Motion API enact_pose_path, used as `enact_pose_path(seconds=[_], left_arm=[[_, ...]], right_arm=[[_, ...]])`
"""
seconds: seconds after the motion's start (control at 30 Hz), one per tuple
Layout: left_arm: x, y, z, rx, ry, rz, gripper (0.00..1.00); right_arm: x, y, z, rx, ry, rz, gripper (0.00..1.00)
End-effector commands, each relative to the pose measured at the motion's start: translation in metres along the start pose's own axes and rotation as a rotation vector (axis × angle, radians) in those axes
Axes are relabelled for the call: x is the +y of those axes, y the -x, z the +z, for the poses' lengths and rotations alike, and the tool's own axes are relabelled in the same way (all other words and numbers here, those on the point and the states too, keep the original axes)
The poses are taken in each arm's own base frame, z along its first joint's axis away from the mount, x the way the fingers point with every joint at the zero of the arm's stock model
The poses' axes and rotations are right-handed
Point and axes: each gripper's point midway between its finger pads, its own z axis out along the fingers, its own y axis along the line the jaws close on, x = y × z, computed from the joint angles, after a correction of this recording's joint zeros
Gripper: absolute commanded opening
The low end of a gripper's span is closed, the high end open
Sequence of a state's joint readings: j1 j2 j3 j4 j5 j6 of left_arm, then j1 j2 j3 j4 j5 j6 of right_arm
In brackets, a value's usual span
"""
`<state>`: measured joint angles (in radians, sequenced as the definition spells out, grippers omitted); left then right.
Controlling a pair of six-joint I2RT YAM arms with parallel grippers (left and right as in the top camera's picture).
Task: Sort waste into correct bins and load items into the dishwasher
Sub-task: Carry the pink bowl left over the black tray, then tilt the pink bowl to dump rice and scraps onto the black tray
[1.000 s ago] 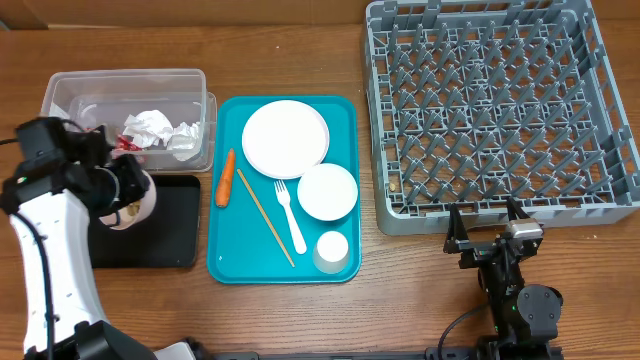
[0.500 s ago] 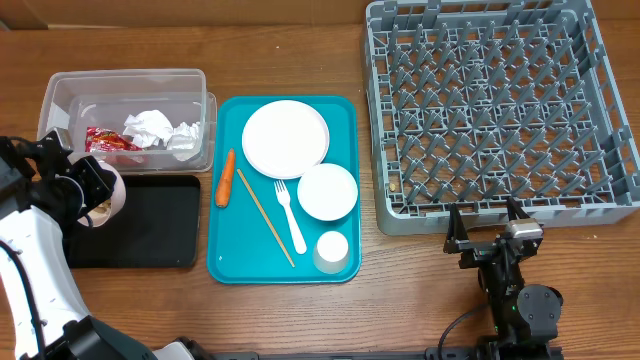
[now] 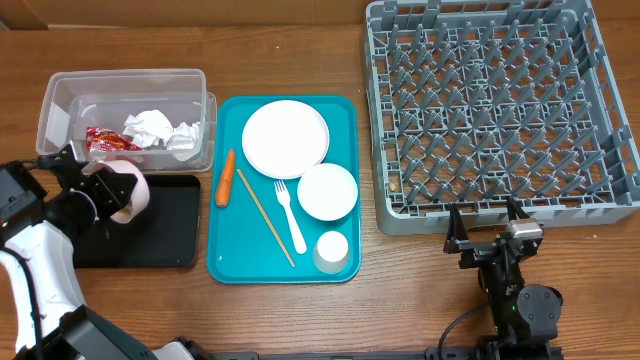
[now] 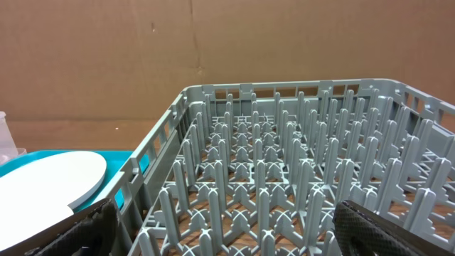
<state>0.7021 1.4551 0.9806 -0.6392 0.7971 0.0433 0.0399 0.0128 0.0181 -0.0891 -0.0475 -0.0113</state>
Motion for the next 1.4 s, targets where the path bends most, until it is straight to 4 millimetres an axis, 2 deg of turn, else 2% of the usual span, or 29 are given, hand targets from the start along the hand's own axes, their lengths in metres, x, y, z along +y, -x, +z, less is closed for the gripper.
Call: enact_pose_path(seconds=[0.0,0.2,0.3,0.43,0.63,0.77,0.9,1.03,1.1,1.23,1.37], left_arm=[[-0.038,0.000,-0.009,-0.026,-0.240,0.079,0.04],[-0.038,-0.011,-0.014,-0.002,-0.260,0.085,0.04],[-0.039,-0.010,-0.016,-0.016,-0.271,0.122,0.04],[-0.049,-0.004,-0.026,-0.074,-0.358,0.201,0.04],[-0.053,-0.004,-0.034,-0.105,-0.409,0.209,0.04],[-0.046,-0.014,-0.027,-0.080,-0.387,0.176,0.04],[-0.025,-0.026,-0.016,-0.030,-0.295,0.086,0.04],[-0.016,-0.028,-0.013,-0.012,-0.241,0.036,0.04],[-0.020,-0.027,-0.014,-0.020,-0.264,0.048,0.04],[-0.046,-0.021,-0.024,-0.082,-0.426,0.145,0.04],[-0.067,-0.021,-0.035,-0.122,-0.551,0.166,0.04]], right_arm=[[-0.001,-0.001,0.000,-0.008,-0.002,-0.005,1.00],[-0.001,-0.001,0.000,-0.008,-0.002,-0.005,1.00],[-0.001,-0.001,0.000,-0.008,-0.002,-0.005,1.00],[-0.001,-0.001,0.000,-0.008,-0.002,-0.005,1.00],[-0.001,-0.001,0.000,-0.008,-0.002,-0.005,1.00],[-0.001,-0.001,0.000,-0.008,-0.002,-0.005,1.00],[-0.001,-0.001,0.000,-0.008,-0.002,-0.005,1.00],[-0.001,-0.001,0.000,-0.008,-0.002,-0.005,1.00],[-0.001,-0.001,0.000,-0.008,-0.002,-0.005,1.00],[-0.001,-0.001,0.000,-0.008,-0.002,-0.005,1.00],[-0.001,-0.001,0.000,-0.008,-0.002,-0.005,1.00]])
